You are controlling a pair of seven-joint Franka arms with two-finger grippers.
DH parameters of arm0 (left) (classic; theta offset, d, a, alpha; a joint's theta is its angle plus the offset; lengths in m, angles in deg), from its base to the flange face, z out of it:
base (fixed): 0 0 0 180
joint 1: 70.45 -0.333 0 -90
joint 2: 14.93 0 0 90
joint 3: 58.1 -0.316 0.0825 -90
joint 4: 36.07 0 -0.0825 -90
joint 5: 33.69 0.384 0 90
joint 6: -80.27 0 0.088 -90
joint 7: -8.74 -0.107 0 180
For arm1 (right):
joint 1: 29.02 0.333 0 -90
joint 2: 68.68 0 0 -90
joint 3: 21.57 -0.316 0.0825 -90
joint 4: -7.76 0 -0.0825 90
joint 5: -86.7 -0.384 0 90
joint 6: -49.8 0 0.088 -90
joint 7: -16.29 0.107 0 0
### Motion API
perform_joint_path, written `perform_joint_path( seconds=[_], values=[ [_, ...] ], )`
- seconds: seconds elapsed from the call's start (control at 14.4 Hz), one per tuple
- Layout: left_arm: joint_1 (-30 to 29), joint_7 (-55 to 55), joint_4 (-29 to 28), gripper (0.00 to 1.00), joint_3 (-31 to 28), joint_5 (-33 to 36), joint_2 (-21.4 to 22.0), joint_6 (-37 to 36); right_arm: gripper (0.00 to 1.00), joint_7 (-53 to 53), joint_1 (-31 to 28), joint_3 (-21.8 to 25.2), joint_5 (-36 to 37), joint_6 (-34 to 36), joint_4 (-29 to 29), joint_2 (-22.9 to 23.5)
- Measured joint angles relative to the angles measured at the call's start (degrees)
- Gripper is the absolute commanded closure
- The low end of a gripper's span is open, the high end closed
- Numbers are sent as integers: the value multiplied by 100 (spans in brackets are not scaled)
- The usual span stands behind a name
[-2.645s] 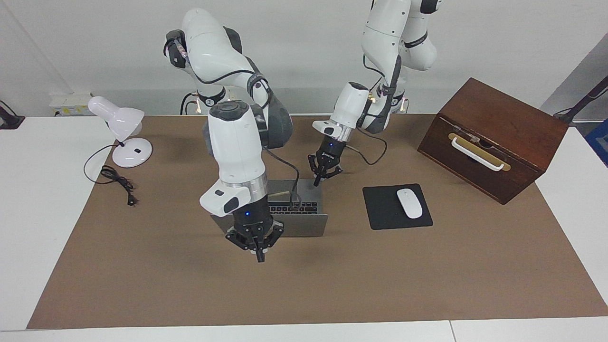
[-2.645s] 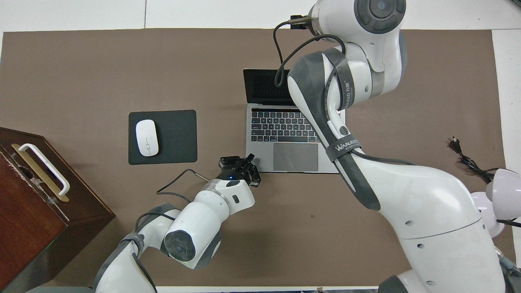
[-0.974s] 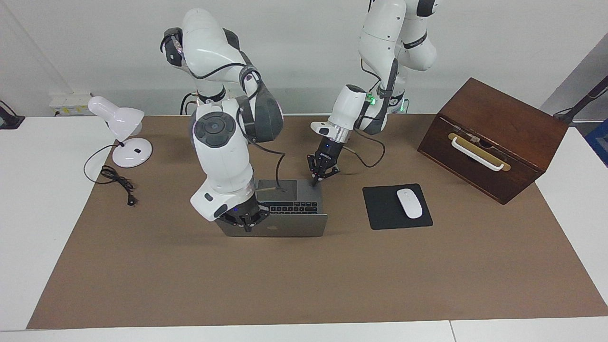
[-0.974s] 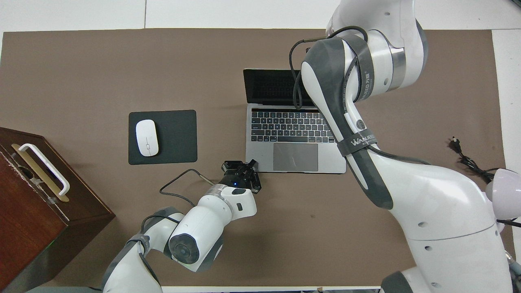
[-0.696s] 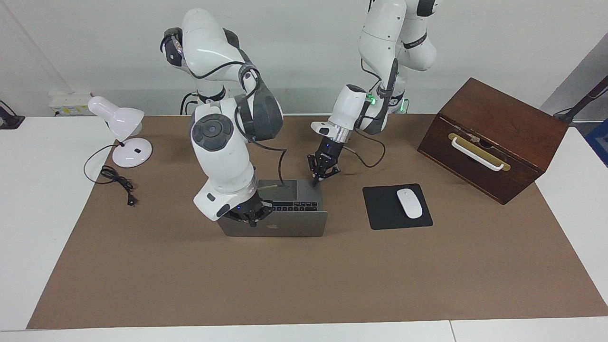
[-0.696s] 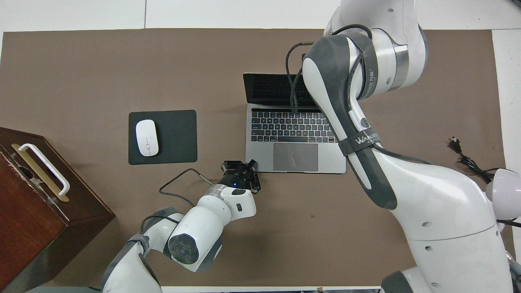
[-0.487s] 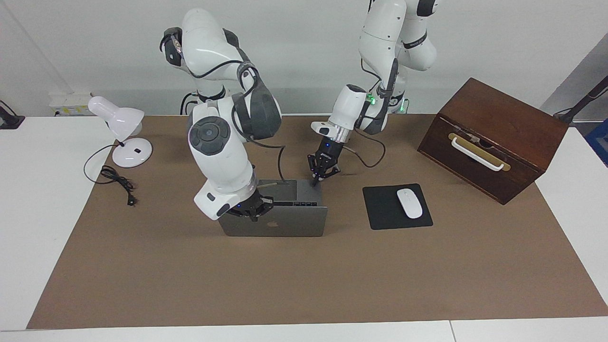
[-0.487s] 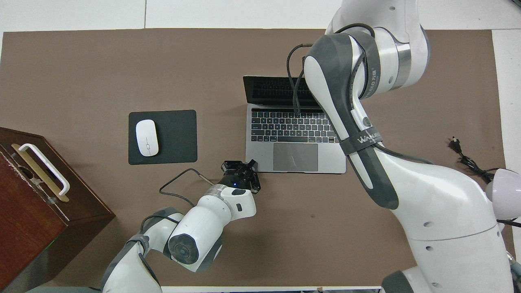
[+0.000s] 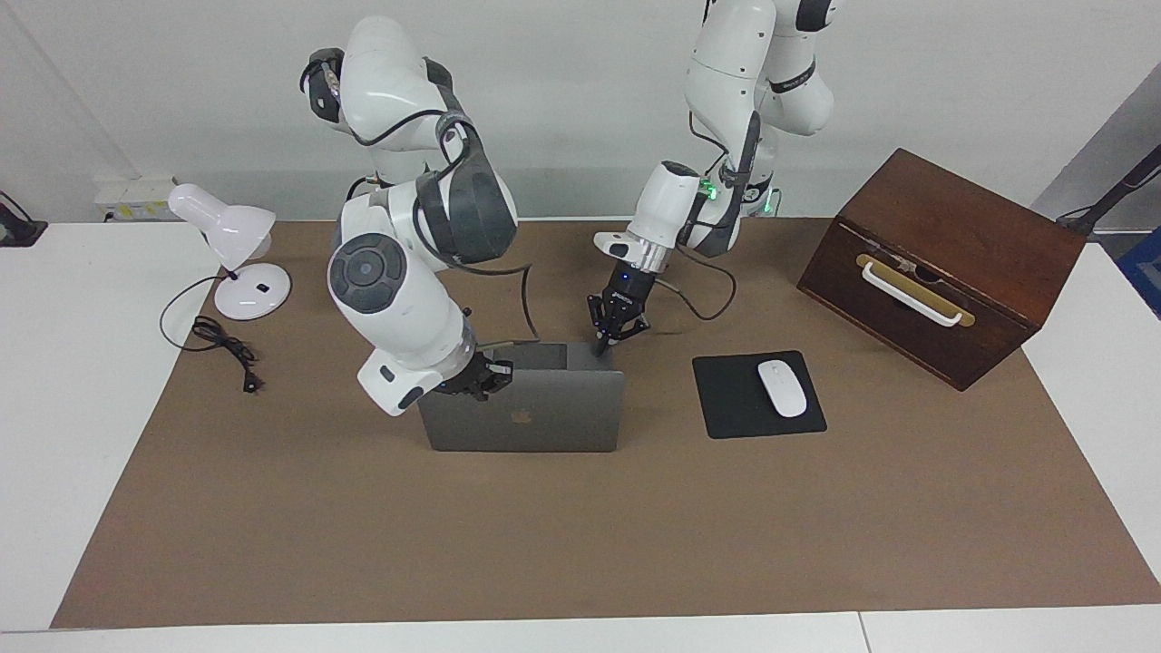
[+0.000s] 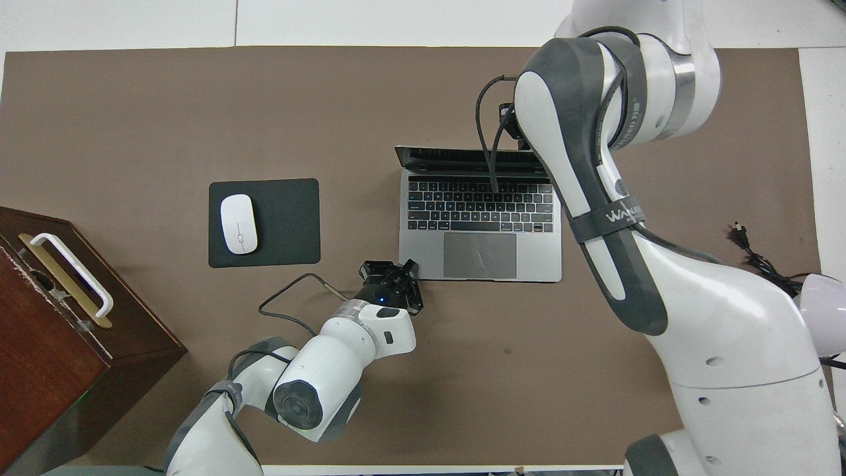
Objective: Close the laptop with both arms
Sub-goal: 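Push the laptop lid down toward the keyboard with the right gripper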
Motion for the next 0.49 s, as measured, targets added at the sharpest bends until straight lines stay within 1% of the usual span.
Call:
perform_joint_path(
  seconds=[0.28,0.49],
  values=[
    [-1,-16,-8,100,-1,0,2,9,100,205,7,17,-3,380,20,-2],
    [-1,-31,-10,100,-1,0,2,12,100,313,16,17,-17,402,22,-2]
  ],
)
